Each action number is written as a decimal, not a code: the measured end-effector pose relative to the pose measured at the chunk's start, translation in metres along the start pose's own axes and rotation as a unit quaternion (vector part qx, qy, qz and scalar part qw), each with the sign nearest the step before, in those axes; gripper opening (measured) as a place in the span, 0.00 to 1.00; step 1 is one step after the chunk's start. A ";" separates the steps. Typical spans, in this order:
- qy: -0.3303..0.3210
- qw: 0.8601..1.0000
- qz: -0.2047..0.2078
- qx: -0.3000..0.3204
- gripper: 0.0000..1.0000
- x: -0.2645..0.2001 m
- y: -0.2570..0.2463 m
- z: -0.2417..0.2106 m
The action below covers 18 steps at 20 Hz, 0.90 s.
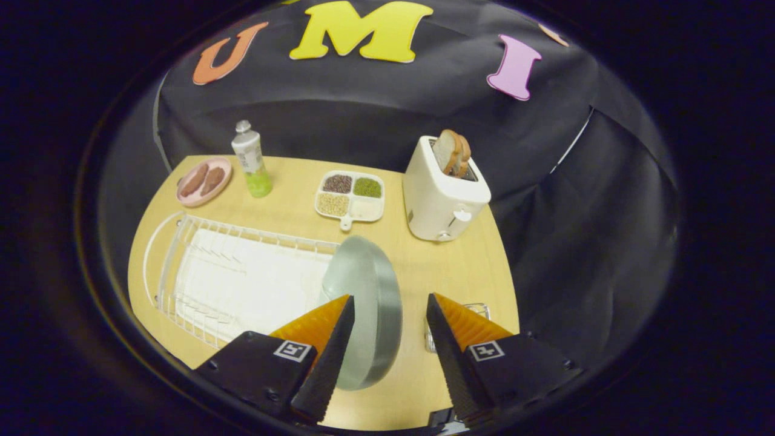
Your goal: Take the plate from the dish rack, then take the spoon from the basket and place it into the plate.
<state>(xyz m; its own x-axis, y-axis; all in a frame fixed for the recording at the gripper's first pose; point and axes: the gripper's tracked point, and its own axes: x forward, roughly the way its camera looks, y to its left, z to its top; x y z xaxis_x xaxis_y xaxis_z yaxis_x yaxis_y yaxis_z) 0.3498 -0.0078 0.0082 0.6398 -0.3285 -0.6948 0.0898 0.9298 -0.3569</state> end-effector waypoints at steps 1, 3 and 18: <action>0.011 1.000 -0.011 0.004 0.67 0.001 0.000 0.002; 0.042 0.999 -0.027 0.012 0.53 0.002 0.005 0.000; 0.000 0.975 -0.209 -0.070 0.14 -0.035 0.039 0.010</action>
<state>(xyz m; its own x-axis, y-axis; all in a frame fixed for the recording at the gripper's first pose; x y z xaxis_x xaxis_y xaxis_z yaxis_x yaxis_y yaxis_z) 0.3385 0.0415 0.0248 0.5689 -0.6741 -0.4711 0.2377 0.6832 -0.6905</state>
